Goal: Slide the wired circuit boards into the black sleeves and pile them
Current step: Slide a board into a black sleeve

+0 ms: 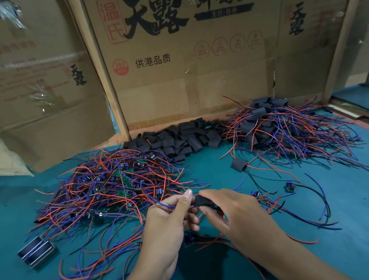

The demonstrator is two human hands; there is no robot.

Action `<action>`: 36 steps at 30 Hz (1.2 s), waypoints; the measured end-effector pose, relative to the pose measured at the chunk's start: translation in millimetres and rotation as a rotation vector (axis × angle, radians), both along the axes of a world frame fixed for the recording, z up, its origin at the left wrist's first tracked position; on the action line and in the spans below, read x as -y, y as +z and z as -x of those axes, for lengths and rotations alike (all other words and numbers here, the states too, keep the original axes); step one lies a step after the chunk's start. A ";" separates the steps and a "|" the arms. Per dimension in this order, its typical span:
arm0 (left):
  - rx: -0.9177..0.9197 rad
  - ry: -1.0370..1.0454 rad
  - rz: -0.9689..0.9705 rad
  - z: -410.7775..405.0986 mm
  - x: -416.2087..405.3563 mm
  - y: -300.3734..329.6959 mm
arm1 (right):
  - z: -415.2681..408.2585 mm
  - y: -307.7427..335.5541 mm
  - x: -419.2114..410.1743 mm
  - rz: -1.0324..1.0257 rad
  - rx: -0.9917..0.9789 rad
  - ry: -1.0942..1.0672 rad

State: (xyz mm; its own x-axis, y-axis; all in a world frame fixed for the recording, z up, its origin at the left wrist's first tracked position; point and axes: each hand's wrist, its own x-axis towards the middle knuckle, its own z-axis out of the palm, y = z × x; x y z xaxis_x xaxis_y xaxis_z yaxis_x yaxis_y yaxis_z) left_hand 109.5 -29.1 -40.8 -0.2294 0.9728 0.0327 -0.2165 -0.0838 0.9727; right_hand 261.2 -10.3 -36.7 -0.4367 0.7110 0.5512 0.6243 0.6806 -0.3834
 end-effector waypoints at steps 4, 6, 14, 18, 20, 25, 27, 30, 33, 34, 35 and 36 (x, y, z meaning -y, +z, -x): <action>0.034 0.002 0.031 1.4 -0.2 -0.7 | -0.5 -1.2 1.1 -0.003 0.052 0.003; 0.043 -0.014 0.050 2.8 0.3 0.3 | -1.5 -1.7 0.9 0.021 0.137 0.017; -0.398 -0.018 0.018 19.2 -3.5 1.6 | -10.4 9.9 -7.8 0.097 0.414 0.008; -1.046 0.215 -0.289 43.5 -3.3 -2.3 | -37.1 33.4 -48.8 0.061 0.247 -0.104; -1.252 0.300 -0.364 49.7 -1.9 0.0 | -53.9 51.9 -85.4 -0.040 0.204 -0.194; -1.489 0.439 -0.428 54.9 -8.0 1.2 | -90.7 99.2 -190.2 -0.190 0.274 -0.447; -1.518 0.498 -0.432 62.5 -10.8 0.4 | -98.5 107.0 -221.2 -0.204 0.384 -0.621; -1.545 0.544 -0.385 76.6 -13.8 0.1 | -81.1 93.9 -238.4 -0.064 0.368 -0.752; -1.559 0.555 -0.357 85.7 -17.2 -0.8 | -30.2 56.5 -235.5 0.084 0.386 -0.481; -1.568 0.555 -0.352 87.3 -18.3 -2.1 | -13.4 45.1 -234.3 0.122 0.443 -0.418; -1.578 0.555 -0.349 88.5 -19.0 -3.4 | 0.5 35.9 -234.8 0.151 0.499 -0.382; -1.586 0.546 -0.347 88.8 -19.5 -4.9 | 9.2 28.9 -236.0 0.190 0.546 -0.371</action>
